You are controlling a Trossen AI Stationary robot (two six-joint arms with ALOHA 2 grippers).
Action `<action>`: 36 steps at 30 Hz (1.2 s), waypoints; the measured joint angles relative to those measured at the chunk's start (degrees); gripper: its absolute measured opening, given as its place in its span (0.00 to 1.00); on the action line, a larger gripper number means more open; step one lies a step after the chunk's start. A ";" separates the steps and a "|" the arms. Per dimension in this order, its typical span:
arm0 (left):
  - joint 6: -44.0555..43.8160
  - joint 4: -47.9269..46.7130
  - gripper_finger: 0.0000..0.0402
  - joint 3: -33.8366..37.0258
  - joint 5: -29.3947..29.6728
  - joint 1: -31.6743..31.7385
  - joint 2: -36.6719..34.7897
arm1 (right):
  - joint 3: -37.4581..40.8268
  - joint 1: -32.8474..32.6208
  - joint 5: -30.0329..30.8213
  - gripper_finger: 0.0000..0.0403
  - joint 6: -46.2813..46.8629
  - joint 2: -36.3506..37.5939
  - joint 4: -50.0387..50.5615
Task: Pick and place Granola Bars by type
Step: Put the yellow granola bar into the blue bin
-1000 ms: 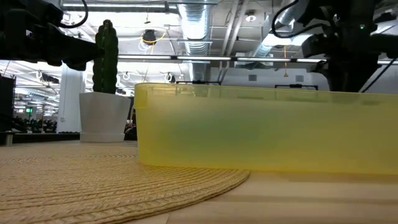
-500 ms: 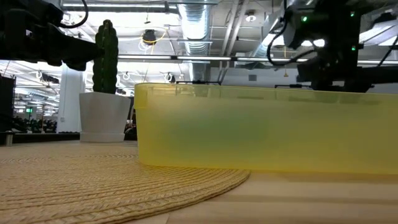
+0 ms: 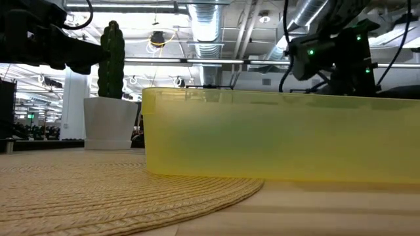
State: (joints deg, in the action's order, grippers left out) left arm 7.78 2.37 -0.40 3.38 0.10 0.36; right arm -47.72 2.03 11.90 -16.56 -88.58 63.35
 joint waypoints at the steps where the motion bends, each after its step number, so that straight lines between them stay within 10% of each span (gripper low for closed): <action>1: 0.22 0.00 0.34 0.01 0.00 -0.02 0.00 | 0.00 0.02 0.00 0.59 0.00 -0.49 0.03; 20: -0.11 0.01 0.34 0.00 0.00 0.00 0.01 | 2.82 0.06 -0.31 0.49 2.42 -5.52 -6.12; 36: -0.06 0.00 0.34 0.02 0.00 -0.02 0.00 | 3.14 0.06 0.22 0.15 6.21 -4.57 -6.65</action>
State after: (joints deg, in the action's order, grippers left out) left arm 7.72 2.37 -0.39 3.38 0.08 0.36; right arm -44.58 2.09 12.12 -10.35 -93.15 56.70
